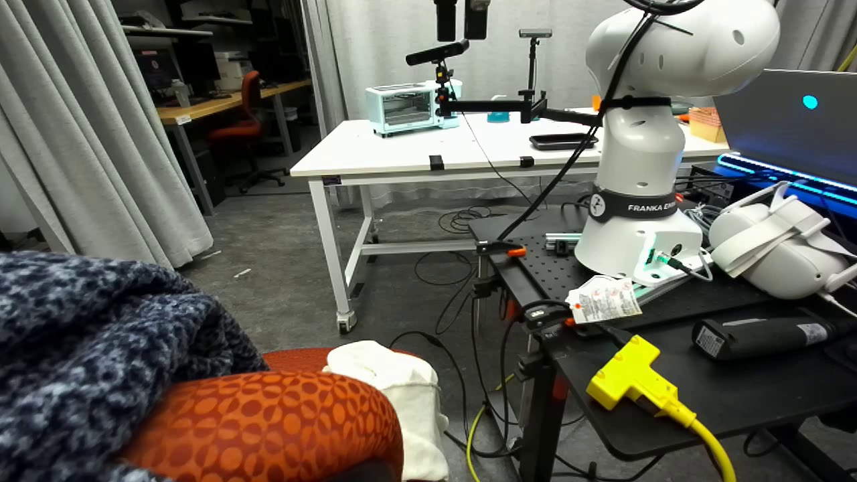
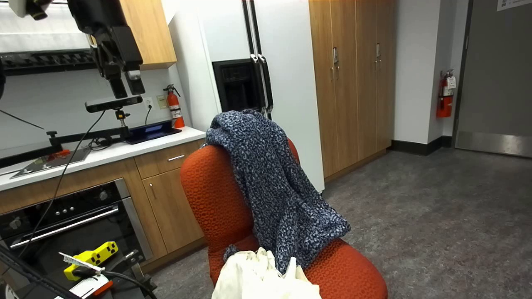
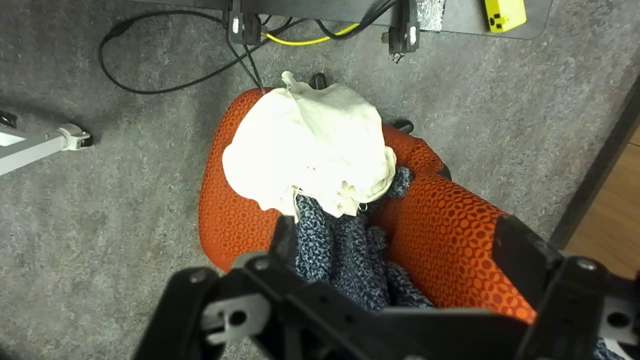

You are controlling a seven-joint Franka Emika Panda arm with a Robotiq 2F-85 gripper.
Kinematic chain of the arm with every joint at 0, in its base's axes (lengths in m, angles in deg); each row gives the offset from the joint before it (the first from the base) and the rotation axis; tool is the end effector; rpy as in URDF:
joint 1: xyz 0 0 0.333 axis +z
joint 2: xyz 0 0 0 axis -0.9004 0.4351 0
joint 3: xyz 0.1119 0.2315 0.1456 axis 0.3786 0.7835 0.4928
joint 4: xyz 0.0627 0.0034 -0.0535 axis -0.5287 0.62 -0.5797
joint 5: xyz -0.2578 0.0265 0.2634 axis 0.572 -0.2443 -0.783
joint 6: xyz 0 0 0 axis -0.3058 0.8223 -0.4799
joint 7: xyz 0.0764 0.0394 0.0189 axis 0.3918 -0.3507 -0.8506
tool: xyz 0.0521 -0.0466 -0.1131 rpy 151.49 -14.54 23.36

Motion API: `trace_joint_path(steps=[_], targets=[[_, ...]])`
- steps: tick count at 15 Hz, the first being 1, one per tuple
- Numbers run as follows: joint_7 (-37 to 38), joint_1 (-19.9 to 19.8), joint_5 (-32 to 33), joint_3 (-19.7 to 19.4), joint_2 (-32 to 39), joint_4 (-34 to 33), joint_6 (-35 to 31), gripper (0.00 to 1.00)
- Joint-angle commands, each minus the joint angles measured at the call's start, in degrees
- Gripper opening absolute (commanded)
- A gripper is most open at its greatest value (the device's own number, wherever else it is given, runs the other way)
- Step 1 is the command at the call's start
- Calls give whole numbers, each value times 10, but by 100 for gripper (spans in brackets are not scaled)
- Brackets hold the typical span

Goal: Pick up the cloth from the chair back and put it on the sitting base of the chair.

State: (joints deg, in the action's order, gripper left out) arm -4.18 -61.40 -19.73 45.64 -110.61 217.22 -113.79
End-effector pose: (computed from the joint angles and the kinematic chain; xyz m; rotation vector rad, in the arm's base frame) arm 0.2870 0.0375 0.4869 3.1138 0.1330 0.0801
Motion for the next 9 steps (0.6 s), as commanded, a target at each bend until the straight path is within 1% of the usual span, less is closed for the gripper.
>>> trace_joint_path(steps=[1, 7, 9], targets=[[2, 3, 2, -2, 1, -1, 1, 100], [2, 3, 2, -2, 1, -1, 1, 100], [4, 3, 0, -2, 4, -5, 16, 100]])
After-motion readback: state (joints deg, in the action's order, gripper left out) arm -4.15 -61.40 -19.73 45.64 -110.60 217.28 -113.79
